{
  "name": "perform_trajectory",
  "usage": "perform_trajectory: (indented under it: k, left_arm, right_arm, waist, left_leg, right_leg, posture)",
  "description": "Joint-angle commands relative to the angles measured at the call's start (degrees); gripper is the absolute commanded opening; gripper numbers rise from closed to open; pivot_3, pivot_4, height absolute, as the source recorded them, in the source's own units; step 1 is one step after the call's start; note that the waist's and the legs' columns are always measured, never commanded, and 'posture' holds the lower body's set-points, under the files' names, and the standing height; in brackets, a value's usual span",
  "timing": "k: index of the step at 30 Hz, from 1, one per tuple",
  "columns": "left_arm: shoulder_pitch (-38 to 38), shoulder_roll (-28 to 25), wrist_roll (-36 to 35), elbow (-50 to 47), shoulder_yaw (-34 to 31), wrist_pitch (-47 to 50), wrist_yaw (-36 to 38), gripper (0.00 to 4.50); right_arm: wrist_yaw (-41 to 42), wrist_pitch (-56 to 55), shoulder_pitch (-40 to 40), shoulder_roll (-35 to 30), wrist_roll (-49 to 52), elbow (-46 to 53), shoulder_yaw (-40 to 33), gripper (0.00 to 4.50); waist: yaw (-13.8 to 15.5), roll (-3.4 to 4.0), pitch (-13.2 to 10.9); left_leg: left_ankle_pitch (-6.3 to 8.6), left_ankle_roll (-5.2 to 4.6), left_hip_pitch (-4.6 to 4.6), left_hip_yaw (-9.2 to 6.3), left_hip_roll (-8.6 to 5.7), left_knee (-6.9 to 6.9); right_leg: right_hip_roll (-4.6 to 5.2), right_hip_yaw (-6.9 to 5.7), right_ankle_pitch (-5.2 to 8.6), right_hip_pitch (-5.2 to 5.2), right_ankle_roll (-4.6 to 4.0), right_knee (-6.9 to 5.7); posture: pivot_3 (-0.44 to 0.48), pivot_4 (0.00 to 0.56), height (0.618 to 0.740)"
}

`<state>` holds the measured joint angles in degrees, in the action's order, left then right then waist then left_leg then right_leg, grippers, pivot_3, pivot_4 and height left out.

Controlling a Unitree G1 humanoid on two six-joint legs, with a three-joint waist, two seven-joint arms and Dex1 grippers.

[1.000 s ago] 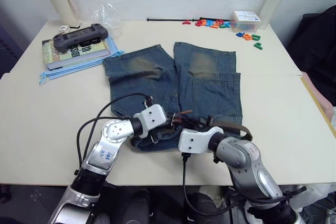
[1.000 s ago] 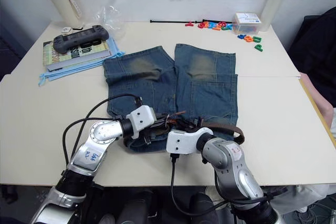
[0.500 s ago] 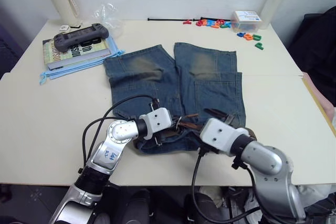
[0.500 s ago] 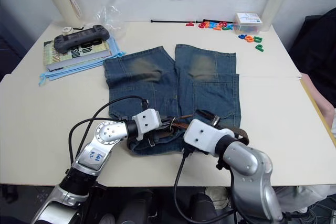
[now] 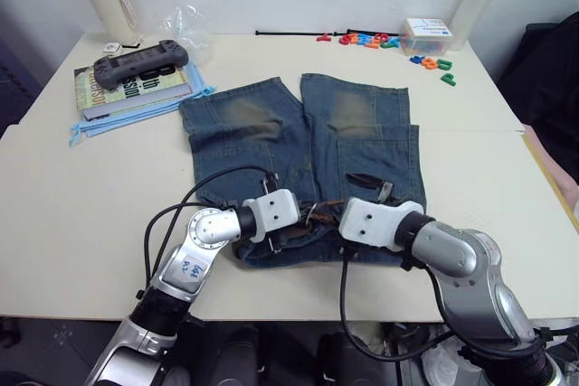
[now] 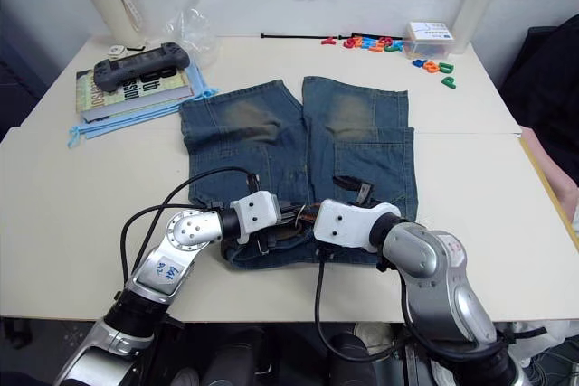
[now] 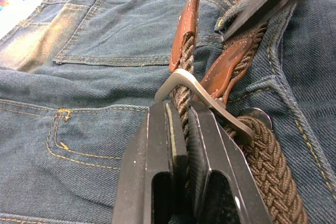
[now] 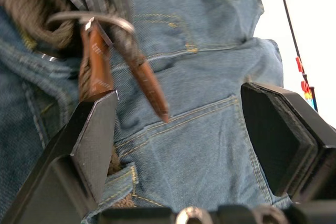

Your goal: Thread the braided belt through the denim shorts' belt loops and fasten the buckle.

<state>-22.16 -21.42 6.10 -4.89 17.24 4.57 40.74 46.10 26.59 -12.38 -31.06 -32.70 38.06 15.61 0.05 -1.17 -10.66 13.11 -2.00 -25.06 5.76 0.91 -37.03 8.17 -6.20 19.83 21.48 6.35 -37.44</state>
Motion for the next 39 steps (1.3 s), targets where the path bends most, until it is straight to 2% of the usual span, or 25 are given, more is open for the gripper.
perform_trajectory:
  k: [1,10,13,19,20,21,23,25,26,29,30,34,36,39]
  left_arm:
    - [1.46,-0.18,0.64,-0.61,2.11,-0.84,0.65,0.00]
    - [1.64,-0.08,1.65,-0.54,2.38,-2.28,0.51,0.00]
    - [1.38,-0.28,2.31,-0.22,2.57,-3.44,0.37,0.00]
    - [0.96,-0.10,2.65,0.60,2.50,-4.42,0.12,0.00]
    - [0.88,-0.05,2.72,0.78,2.46,-4.64,0.00,0.00]
    - [0.82,-0.02,2.84,0.92,2.44,-4.86,-0.14,0.00]
    - [1.06,-0.03,2.44,0.78,1.93,-6.06,-0.38,0.88]
    - [1.69,-0.10,0.75,-0.25,1.02,-5.78,0.19,1.56]
    - [2.40,-0.42,-0.46,-1.42,-0.12,-4.55,0.46,2.11]
    - [5.33,-2.89,-6.25,-6.41,-4.55,-0.55,3.22,3.17]
    - [6.18,-3.76,-7.98,-7.90,-5.55,0.17,4.22,3.17]
    - [12.44,-7.33,-25.97,-17.58,-16.52,13.26,7.95,3.17]
    - [14.64,-9.69,-29.17,-18.46,-19.75,16.25,8.90,3.17]
    - [17.10,-12.82,-28.66,-15.10,-21.93,15.56,9.95,3.17]
  right_arm:
    - [-2.53,-3.14,-1.07,-0.38,-1.32,-0.89,0.86,3.99]
    - [-4.24,-6.40,-1.35,0.09,-2.73,-4.08,2.94,3.99]
    - [-4.15,-6.51,-1.12,0.47,-2.89,-4.04,3.37,3.19]
    - [-3.95,-6.07,-0.43,0.40,-3.27,-3.39,4.29,0.30]
    - [-3.97,-5.95,-0.33,0.53,-3.37,-3.32,4.39,0.11]
    - [-3.99,-5.84,-0.27,0.61,-3.45,-3.29,4.42,0.11]
    - [-4.10,-5.19,0.20,0.97,-3.50,-3.01,4.36,0.00]
    - [-4.26,-4.86,0.73,1.08,-3.78,-2.79,4.24,0.00]
    - [-4.32,-4.72,1.03,1.15,-3.88,-2.61,4.13,0.00]
    - [-4.46,-4.33,1.73,1.53,-4.32,-2.17,3.93,0.00]
    - [-4.47,-4.29,1.90,1.62,-4.45,-2.08,3.91,0.00]
    - [-4.96,-3.86,2.72,2.15,-4.95,-1.68,4.09,0.00]
    - [-5.09,-3.86,2.88,2.39,-5.17,-1.61,4.25,0.00]
    - [-5.42,-4.14,3.04,2.95,-5.24,-1.58,4.21,0.00]
  waist:
    - [0.00,0.00,0.00]
    - [-0.01,0.00,0.00]
    - [-0.01,0.00,0.00]
    - [0.04,0.00,0.00]
    - [0.05,0.00,0.00]
    - [0.04,0.00,0.00]
    - [0.04,0.00,0.00]
    - [0.04,0.00,0.00]
    - [0.04,0.00,0.00]
    - [-0.27,0.00,0.00]
    - [-0.31,0.01,-0.01]
    - [-0.23,0.03,-0.03]
    - [-0.38,0.05,-0.04]
    - [-0.22,0.11,-0.07]
  left_leg:
    - [0.00,0.00,0.00,0.00,0.00,-0.01]
    - [0.00,0.00,0.00,-0.01,0.00,0.00]
    - [0.00,0.00,0.00,-0.01,0.01,0.00]
    - [0.00,0.00,-0.02,-0.01,0.00,0.00]
    - [0.00,0.00,-0.01,-0.01,0.00,0.00]
    - [0.00,0.00,-0.01,-0.01,0.00,0.00]
    - [0.00,0.00,-0.01,-0.02,0.01,0.00]
    - [0.00,0.00,-0.01,-0.03,0.01,0.00]
    - [0.00,0.00,-0.01,-0.03,0.01,0.00]
    - [0.01,0.01,-0.01,-0.03,0.02,0.02]
    - [0.01,0.02,-0.01,-0.02,0.04,0.04]
    - [0.00,0.07,-0.01,-0.06,0.06,0.03]
    - [0.03,0.12,-0.02,-0.11,0.07,0.04]
    - [0.14,0.39,0.02,-0.13,0.09,0.04]
  right_leg:
    - [0.00,0.00,0.00,-0.01,0.00,0.00]
    - [0.00,-0.01,0.00,-0.01,0.00,0.01]
    - [0.00,-0.01,0.00,-0.01,0.00,0.01]
    - [0.02,-0.02,0.00,-0.01,0.00,0.02]
    - [0.02,-0.02,0.00,-0.01,0.00,0.02]
    - [0.02,-0.02,0.00,-0.01,0.00,0.01]
    - [0.02,-0.03,0.00,-0.01,0.00,0.01]
    - [0.02,-0.03,0.00,-0.01,0.00,0.01]
    - [0.02,-0.03,0.00,-0.01,0.00,0.02]
    - [0.02,-0.02,0.00,0.00,0.00,0.02]
    - [0.01,-0.01,0.00,0.01,0.00,0.02]
    - [0.02,-0.02,0.00,0.01,0.00,0.03]
    - [0.03,0.06,0.01,0.01,-0.01,0.04]
    - [0.01,0.09,0.02,0.03,-0.04,0.02]
  posture:
    - [0.000,0.150,0.706]
    - [0.000,0.150,0.706]
    - [0.000,0.150,0.706]
    - [0.000,0.150,0.706]
    - [0.000,0.150,0.706]
    - [0.000,0.150,0.706]
    - [0.000,0.150,0.706]
    - [0.000,0.150,0.706]
    - [0.000,0.150,0.706]
    - [0.000,0.150,0.706]
    - [0.000,0.150,0.706]
    - [0.000,0.150,0.706]
    - [0.000,0.150,0.706]
    - [0.000,0.150,0.706]
